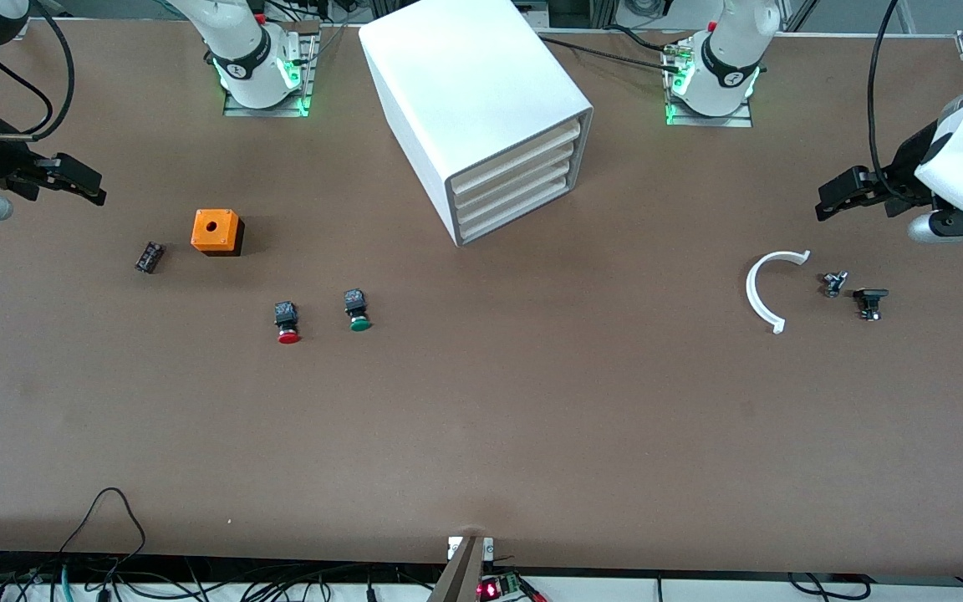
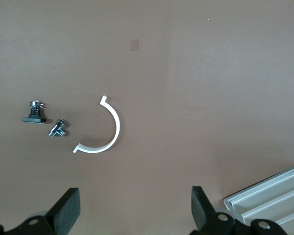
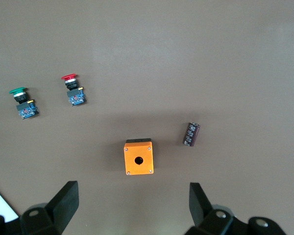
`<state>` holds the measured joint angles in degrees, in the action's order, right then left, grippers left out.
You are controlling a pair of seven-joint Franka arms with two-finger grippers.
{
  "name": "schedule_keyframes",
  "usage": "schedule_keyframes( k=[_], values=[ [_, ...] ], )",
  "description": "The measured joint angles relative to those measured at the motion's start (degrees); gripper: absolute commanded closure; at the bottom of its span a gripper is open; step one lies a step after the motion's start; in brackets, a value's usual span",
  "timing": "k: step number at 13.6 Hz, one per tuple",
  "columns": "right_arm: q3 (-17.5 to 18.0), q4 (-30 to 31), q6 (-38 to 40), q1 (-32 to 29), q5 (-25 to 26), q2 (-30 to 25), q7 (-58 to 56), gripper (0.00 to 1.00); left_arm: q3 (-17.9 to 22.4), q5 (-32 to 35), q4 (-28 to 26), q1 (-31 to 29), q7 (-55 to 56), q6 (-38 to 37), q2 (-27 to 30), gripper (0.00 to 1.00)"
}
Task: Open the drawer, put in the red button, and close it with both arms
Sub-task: 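Move the right gripper to the red button while the left gripper approaches the drawer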
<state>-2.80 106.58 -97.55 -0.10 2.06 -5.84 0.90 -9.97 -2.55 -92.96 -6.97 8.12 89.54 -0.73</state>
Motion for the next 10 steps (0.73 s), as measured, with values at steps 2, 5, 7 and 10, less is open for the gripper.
schedule_keyframes(
  k=[2, 5, 7, 10],
  values=[
    [0.0, 0.02, -0.03, 0.0, 0.0, 0.05, 0.0, 0.0, -0.04, 0.0, 0.0, 0.0, 0.0, -0.28, 0.0, 0.0],
    [0.0, 0.08, -0.05, 0.0, 0.0, 0.1, 0.0, 0.0, -0.05, 0.0, 0.0, 0.0, 0.0, -0.55, 0.0, 0.0],
    [-0.02, 0.11, -0.05, 0.0, -0.01, 0.1, 0.0, 0.0, -0.05, 0.0, 0.0, 0.0, 0.0, -0.56, 0.0, 0.0],
    [-0.16, 0.13, -0.15, 0.0, -0.09, 0.16, 0.0, 0.0, -0.05, 0.0, 0.07, 0.0, -0.03, -0.56, 0.0, 0.0]
  ],
)
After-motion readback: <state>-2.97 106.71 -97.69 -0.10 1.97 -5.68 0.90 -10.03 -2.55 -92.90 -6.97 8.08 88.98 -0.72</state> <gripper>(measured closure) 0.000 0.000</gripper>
